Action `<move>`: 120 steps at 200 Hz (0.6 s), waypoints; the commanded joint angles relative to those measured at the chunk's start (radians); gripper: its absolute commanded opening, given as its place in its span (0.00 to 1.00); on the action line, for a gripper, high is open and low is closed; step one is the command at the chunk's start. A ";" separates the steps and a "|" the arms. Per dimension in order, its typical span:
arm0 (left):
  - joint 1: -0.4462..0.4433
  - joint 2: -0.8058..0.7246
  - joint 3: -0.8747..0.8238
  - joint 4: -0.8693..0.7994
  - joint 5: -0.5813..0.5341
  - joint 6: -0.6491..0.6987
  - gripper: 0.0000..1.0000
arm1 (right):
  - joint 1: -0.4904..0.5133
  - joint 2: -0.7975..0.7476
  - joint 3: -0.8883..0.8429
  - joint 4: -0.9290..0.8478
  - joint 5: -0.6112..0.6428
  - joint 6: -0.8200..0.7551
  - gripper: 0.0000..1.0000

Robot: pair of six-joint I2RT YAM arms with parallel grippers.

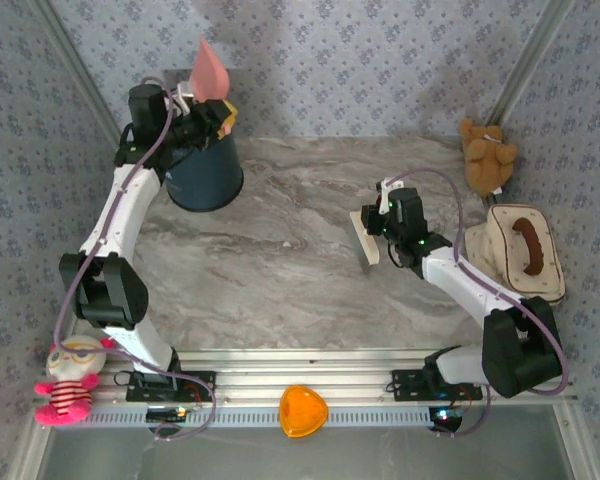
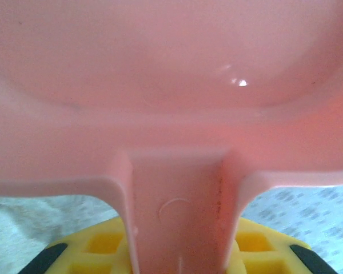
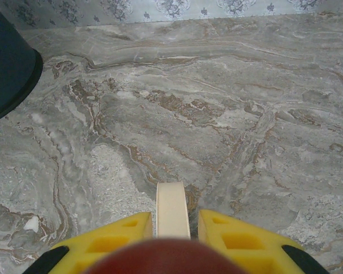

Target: Sweep away the paper scraps from the table

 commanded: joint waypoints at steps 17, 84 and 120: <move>-0.050 -0.018 0.109 -0.389 -0.086 0.398 0.00 | 0.004 -0.026 0.006 0.029 0.003 0.015 0.00; -0.186 0.046 0.221 -0.730 -0.364 0.720 0.00 | 0.002 -0.034 -0.001 0.030 0.015 0.012 0.00; -0.254 0.098 0.266 -0.830 -0.468 0.821 0.00 | 0.002 -0.040 -0.007 0.029 0.021 0.009 0.00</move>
